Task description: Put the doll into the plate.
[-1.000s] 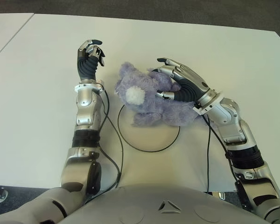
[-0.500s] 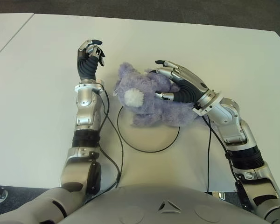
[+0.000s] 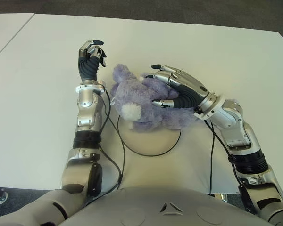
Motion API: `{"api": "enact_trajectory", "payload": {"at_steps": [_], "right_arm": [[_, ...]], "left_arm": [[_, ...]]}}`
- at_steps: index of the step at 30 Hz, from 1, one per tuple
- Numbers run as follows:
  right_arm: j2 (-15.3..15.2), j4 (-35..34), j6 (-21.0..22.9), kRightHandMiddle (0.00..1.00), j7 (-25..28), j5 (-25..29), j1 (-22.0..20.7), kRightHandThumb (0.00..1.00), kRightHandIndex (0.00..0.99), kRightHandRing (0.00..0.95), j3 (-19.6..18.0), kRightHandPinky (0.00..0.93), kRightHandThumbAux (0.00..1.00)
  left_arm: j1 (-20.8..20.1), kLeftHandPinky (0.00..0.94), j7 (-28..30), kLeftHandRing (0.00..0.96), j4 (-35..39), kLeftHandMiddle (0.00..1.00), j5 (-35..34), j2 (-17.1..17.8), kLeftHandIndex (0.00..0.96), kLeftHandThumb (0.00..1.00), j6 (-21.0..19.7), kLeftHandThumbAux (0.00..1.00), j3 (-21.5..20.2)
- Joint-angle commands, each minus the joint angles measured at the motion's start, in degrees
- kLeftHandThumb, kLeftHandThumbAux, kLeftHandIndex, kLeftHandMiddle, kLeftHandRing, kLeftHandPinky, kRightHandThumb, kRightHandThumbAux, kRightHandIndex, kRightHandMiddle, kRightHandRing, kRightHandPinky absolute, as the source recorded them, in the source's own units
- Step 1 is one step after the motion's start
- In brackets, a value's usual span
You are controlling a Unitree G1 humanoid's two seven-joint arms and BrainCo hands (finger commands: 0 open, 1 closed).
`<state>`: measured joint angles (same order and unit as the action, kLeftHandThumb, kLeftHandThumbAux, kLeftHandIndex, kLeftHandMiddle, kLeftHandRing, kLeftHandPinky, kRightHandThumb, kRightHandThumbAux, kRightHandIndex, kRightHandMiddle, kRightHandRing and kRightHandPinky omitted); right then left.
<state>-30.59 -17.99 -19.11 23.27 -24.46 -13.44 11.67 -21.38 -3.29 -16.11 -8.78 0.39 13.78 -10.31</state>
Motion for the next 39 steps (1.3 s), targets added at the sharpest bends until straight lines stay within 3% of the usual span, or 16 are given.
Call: {"api": "enact_trajectory", "payload": {"at_steps": [1, 7, 21, 31, 39], "right_arm": [[-1.17, -1.08, -1.47, 0.0, 1.61, 1.94, 1.33, 0.323, 0.0, 0.0, -0.11, 0.099, 0.222], [-2.01, -1.63, -3.91, 0.0, 1.71, 4.04, 0.88, 0.312, 0.0, 0.0, -1.4, 0.083, 0.215], [-2.34, -2.85, -3.76, 0.0, 2.09, 7.49, -0.97, 0.346, 0.0, 0.0, -4.77, 0.003, 0.214], [-2.99, -3.14, -0.92, 0.0, 4.88, 11.44, -4.26, 0.394, 0.0, 0.0, -6.46, 0.025, 0.204], [-5.27, -7.14, 5.76, 0.0, 8.84, 14.71, -5.2, 0.422, 0.0, 0.0, -8.76, 0.1, 0.208]], "left_arm": [[0.03, 0.763, -0.19, 0.796, -1.42, 0.809, 0.56, -0.12, 0.445, 0.716, 0.46, 0.7, 0.02], [-0.25, 0.767, -0.13, 0.796, -2.16, 0.808, 0.64, -0.17, 0.445, 0.717, 1.09, 0.7, 0.04], [-0.43, 0.77, 0.03, 0.799, -2.55, 0.81, 0.37, -0.45, 0.445, 0.717, 1.19, 0.699, 0.2], [-0.91, 0.759, 0.27, 0.795, -3.83, 0.805, 0.39, -0.26, 0.445, 0.718, 1.59, 0.699, 0.14], [-1.23, 0.766, 0.46, 0.794, -4.67, 0.802, 0.1, -0.29, 0.446, 0.719, 1.79, 0.698, 0.0]]}}
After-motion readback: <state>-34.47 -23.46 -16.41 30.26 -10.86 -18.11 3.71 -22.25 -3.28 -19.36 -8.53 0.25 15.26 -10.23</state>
